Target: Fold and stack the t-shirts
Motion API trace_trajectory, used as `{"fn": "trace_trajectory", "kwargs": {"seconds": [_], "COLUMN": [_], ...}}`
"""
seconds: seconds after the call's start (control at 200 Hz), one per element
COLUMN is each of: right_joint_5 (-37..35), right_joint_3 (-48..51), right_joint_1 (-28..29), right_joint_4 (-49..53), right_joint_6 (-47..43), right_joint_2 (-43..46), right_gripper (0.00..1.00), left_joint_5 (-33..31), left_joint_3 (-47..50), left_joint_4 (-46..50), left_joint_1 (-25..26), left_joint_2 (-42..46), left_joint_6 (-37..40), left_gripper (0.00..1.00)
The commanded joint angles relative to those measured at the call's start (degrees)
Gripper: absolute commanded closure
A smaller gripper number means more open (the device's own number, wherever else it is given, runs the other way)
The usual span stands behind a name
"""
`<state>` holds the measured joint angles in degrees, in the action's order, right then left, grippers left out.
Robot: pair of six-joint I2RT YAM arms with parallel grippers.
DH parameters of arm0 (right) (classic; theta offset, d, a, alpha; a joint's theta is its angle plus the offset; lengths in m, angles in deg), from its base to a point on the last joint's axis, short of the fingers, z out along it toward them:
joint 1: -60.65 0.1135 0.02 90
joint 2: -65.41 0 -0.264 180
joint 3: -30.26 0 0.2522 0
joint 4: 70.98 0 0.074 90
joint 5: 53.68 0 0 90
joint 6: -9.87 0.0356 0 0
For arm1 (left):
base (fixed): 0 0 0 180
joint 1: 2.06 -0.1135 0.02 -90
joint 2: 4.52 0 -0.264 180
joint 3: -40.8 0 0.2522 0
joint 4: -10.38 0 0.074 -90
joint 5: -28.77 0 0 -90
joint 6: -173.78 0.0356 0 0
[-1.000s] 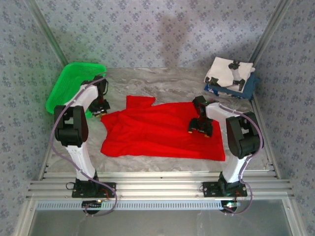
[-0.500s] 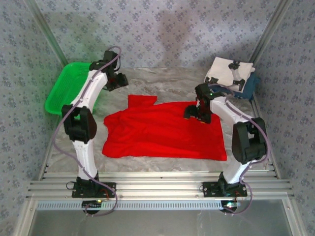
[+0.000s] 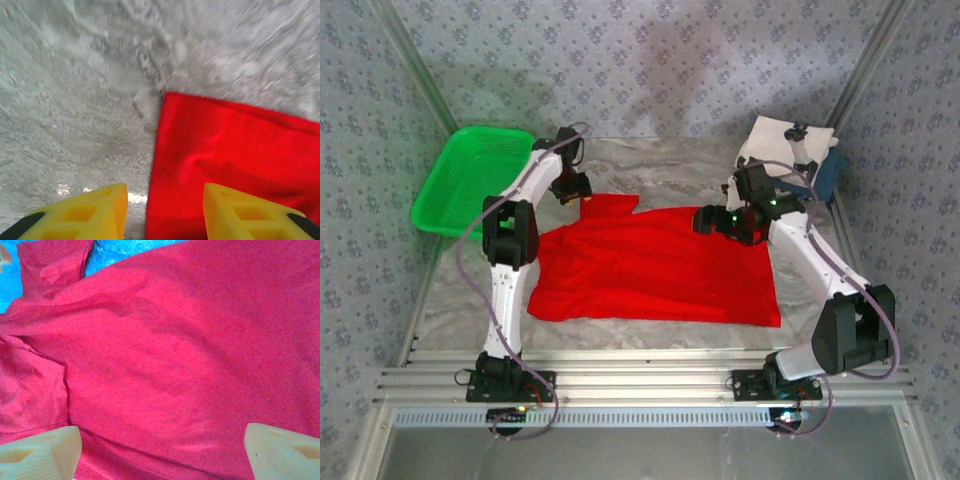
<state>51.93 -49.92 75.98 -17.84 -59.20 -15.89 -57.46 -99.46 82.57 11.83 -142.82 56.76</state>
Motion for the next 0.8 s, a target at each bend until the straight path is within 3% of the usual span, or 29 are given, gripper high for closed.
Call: {"fn": "trace_trajectory", "kwargs": {"seconds": [0.0,0.24,0.605,0.794], "right_joint_5": [1.57,2.23,2.84,2.79], "right_joint_3": [2.87,5.78,8.32,9.88], "right_joint_1": [-0.32,-0.75,-1.37,-2.05], "right_joint_4": [-0.51,0.81,0.33,0.88], "right_joint_6": [0.06,0.47,0.33,0.33], "right_joint_2": [2.01,4.32,6.54,7.60], "right_gripper": [0.13,0.13,0.13,0.13], "left_joint_5": [-0.73,-0.60,-1.33,-0.81], "left_joint_3": [-3.24,-8.47,-7.12,-7.33], "left_joint_4": [-0.86,1.40,-2.67,-1.76], "left_joint_1": [-0.18,-0.14,0.52,0.78], "left_joint_2": [-1.73,-6.16,-7.58,-9.62], "left_joint_6": [-0.97,-2.40,-3.16,-3.07], "left_gripper": [0.57,0.59,0.60,0.67]}}
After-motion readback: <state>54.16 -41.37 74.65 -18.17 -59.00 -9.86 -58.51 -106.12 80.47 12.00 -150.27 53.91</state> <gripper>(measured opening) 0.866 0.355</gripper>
